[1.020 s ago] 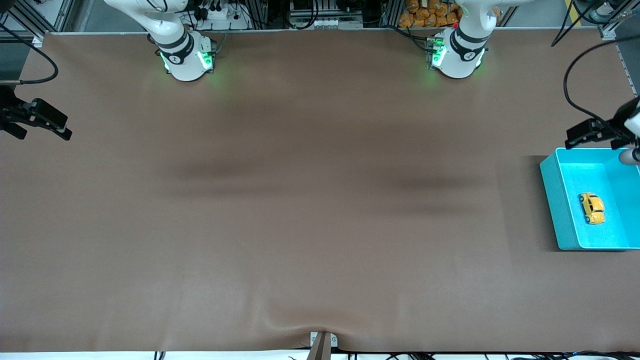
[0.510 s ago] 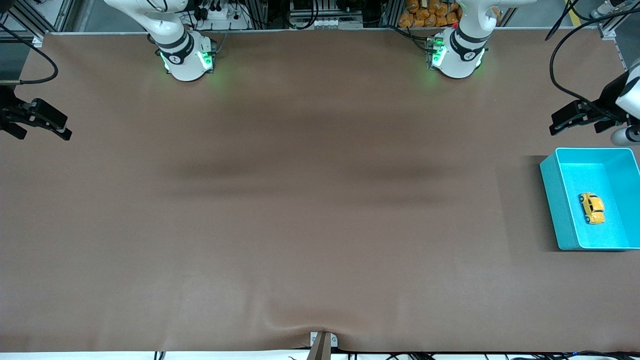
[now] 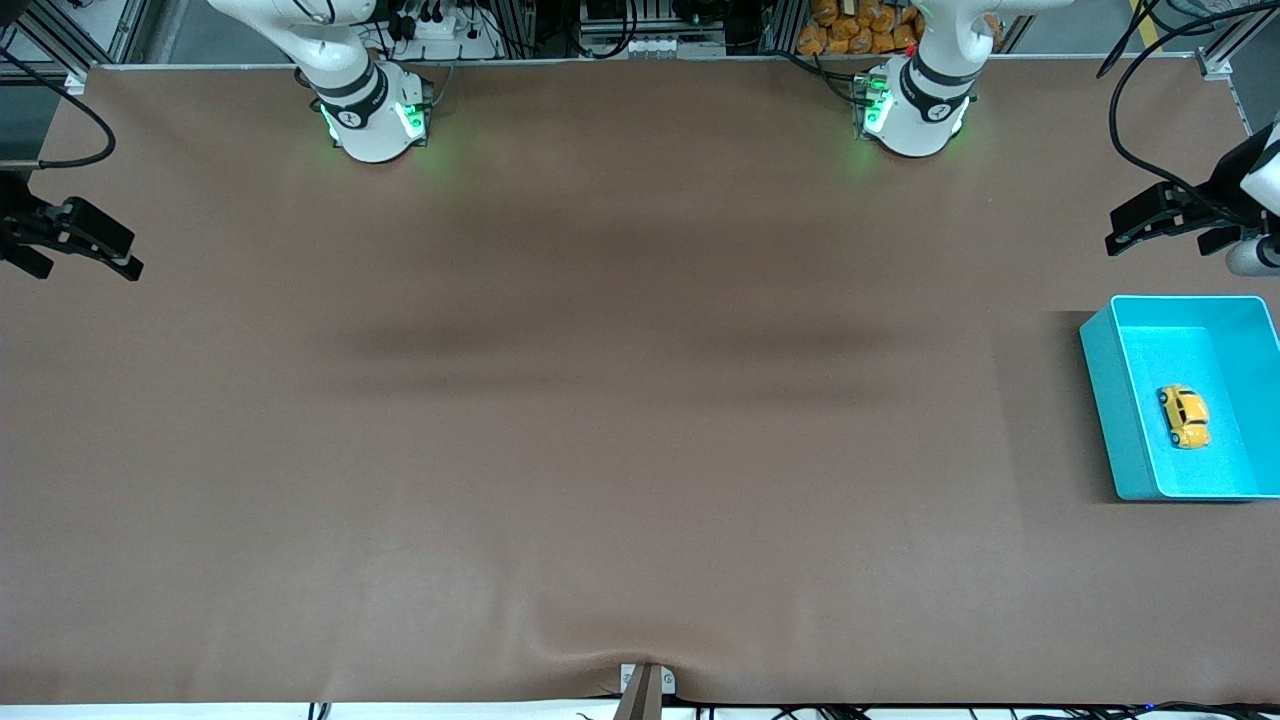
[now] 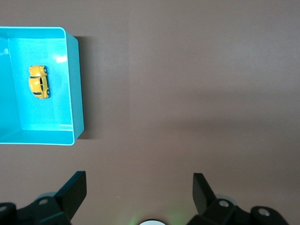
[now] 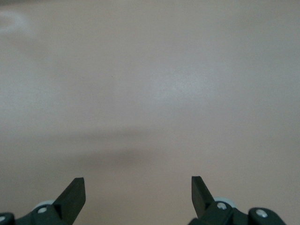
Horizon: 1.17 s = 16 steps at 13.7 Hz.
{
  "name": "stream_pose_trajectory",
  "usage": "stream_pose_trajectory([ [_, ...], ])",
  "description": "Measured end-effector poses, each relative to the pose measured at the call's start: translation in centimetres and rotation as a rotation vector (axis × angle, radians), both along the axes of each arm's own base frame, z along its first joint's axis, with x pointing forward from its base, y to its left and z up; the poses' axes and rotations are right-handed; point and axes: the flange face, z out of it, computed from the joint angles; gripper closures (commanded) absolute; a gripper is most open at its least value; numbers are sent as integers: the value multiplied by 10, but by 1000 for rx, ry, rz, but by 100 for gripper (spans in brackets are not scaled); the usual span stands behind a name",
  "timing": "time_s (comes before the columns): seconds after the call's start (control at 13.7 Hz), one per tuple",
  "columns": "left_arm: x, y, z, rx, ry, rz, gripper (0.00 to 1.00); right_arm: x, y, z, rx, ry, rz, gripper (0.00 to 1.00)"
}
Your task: Wind and store yellow beetle car
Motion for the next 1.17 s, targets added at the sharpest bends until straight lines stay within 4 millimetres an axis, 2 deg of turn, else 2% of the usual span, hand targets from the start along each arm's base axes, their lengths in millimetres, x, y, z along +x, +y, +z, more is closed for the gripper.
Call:
stream_pose_trajectory([
  [0.36, -2, -8, -1, 0, 15, -15, 0, 0, 0, 0, 0, 0, 0, 0],
  [0.66, -5, -44, 1, 3, 12, -64, 0, 0, -1, 0, 0, 0, -1, 0],
  [1.17, -4, -33, 3, 3, 2, -35, 0, 0, -2, 0, 0, 0, -3, 0],
])
